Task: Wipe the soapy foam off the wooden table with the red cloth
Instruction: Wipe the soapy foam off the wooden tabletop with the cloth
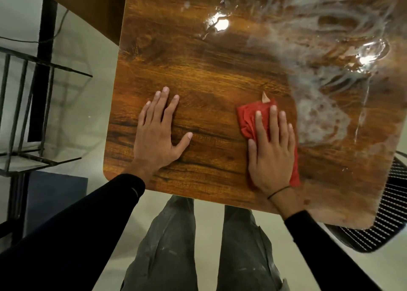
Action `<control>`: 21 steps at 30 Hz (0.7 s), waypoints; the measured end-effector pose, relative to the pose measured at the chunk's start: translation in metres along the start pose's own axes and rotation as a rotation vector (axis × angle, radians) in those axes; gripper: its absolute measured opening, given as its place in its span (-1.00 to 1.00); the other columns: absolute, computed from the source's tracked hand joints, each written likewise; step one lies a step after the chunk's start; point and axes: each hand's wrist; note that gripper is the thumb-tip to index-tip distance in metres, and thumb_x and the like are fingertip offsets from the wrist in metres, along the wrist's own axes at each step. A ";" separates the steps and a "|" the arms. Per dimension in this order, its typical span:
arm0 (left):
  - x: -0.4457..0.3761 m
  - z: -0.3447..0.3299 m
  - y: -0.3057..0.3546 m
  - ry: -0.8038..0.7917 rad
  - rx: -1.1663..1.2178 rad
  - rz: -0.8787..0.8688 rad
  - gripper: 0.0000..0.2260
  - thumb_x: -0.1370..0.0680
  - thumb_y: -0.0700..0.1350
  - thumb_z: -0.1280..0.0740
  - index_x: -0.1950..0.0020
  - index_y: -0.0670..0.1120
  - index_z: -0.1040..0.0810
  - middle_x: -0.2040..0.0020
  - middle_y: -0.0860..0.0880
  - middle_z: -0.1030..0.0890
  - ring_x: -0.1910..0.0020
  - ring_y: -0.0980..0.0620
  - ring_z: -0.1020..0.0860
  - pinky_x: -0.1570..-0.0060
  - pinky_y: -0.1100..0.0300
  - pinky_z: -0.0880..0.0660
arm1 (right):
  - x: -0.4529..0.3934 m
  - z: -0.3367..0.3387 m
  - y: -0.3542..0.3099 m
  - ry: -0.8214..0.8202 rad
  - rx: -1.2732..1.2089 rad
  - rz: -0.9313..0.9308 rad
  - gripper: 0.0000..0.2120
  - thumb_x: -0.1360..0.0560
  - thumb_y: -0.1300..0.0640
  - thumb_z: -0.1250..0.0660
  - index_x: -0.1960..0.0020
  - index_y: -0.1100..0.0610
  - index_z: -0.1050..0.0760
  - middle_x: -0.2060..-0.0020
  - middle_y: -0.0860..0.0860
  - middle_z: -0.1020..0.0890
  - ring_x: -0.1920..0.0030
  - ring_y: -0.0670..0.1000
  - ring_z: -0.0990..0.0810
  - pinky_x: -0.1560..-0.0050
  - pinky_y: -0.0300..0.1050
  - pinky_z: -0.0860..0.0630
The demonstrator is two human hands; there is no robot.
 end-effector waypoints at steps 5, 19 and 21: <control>-0.001 0.002 0.002 -0.017 -0.028 0.005 -0.17 -0.67 0.34 -0.24 -0.81 -0.05 -0.11 -0.82 -0.14 -0.05 -0.81 -0.14 -0.03 -0.75 -0.10 0.07 | 0.024 -0.017 -0.057 -0.063 -0.016 0.078 -0.36 -0.82 -0.08 -0.02 -0.84 0.06 0.01 -0.82 0.18 0.04 -0.82 0.25 0.08 -0.79 0.32 0.04; 0.000 0.002 0.001 -0.017 0.006 -0.004 -0.20 -0.67 0.32 -0.25 -0.80 -0.03 -0.13 -0.82 -0.14 -0.07 -0.80 -0.15 -0.05 -0.76 -0.14 0.03 | 0.023 -0.013 -0.052 0.172 -0.057 -0.558 -0.38 -0.84 -0.06 -0.02 -0.84 0.12 -0.03 -0.82 0.18 -0.04 -0.82 0.25 0.00 -0.77 0.33 -0.04; 0.000 0.002 0.001 -0.016 0.005 -0.013 -0.20 -0.67 0.32 -0.25 -0.80 -0.02 -0.11 -0.82 -0.13 -0.07 -0.80 -0.15 -0.05 -0.76 -0.15 0.04 | 0.042 -0.018 -0.077 0.106 -0.084 -0.455 -0.36 -0.82 -0.05 -0.05 -0.84 0.12 -0.01 -0.82 0.19 -0.01 -0.82 0.26 0.03 -0.78 0.33 0.00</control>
Point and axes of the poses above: each hand's wrist, its own x-axis away from the middle knuckle, its own z-axis out of the back of the hand, y = z × x
